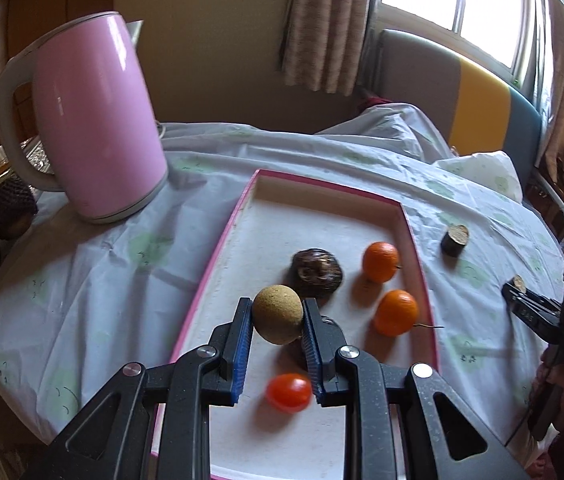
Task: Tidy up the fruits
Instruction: 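Lower the tan fruit into the tray with the left tool and release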
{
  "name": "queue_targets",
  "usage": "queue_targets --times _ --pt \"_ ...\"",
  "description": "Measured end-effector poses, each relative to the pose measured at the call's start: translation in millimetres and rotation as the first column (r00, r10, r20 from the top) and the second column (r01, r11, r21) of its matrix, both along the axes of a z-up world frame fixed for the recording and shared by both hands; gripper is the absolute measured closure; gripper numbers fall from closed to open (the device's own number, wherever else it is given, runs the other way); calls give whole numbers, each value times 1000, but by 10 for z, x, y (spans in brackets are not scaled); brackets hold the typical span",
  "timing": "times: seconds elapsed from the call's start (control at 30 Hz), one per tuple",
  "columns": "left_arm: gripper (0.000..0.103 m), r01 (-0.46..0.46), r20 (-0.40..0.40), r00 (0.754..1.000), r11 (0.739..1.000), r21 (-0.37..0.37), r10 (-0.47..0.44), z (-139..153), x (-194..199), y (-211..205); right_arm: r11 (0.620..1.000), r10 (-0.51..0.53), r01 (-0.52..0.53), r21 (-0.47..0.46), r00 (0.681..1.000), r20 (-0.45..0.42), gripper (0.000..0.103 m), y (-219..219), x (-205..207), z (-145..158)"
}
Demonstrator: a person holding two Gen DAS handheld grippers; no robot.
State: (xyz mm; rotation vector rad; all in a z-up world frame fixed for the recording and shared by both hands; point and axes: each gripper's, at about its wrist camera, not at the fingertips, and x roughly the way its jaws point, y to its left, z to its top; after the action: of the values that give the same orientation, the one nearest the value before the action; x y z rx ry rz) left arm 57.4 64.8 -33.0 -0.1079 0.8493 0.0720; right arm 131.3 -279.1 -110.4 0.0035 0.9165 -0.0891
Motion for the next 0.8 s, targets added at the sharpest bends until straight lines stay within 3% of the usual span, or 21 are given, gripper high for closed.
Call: queue_targets --times 0.23,0.47,0.8 --pt "77 -52 -37 998 998 -17 52 -95 62 165 1000 0 0 -8 1000 -1 69 11 0 0" --pt "62 -65 -40 997 998 -24 64 -60 46 179 1000 0 0 -8 1000 -1 69 11 0 0" --pt "62 -49 18 999 998 -31 49 114 -147 163 1000 4 -4 -21 1000 -8 69 12 8 3"
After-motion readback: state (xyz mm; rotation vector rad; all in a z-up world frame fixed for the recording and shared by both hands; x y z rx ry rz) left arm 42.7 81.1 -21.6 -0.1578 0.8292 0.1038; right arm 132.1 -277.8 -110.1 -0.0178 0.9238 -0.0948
